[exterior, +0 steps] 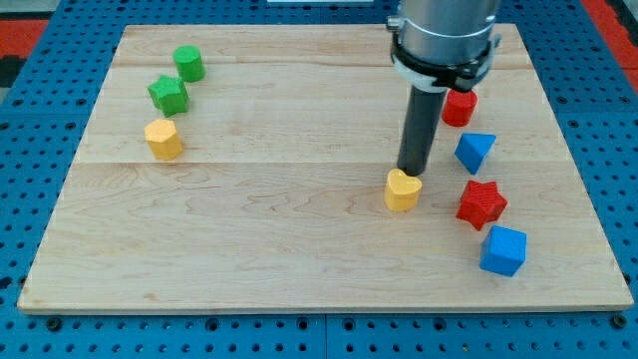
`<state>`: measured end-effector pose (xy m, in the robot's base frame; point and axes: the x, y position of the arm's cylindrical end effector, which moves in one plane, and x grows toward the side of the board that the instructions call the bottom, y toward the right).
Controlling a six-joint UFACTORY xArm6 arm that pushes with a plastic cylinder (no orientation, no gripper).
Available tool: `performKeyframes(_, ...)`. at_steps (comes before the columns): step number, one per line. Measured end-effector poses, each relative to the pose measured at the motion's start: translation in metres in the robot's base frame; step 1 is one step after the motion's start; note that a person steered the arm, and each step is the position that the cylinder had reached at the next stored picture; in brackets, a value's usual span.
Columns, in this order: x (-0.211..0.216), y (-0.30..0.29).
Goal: Place yellow heart above red circle to form a vertical line
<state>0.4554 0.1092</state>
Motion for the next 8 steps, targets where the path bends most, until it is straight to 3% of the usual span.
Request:
performKeyframes(1, 0.026, 0.004)
performKeyframes(3, 0.057, -0.057)
performKeyframes(4, 0.084, -0.045)
performKeyframes(5, 0.095, -0.091)
performKeyframes(8, 0.019, -0.122)
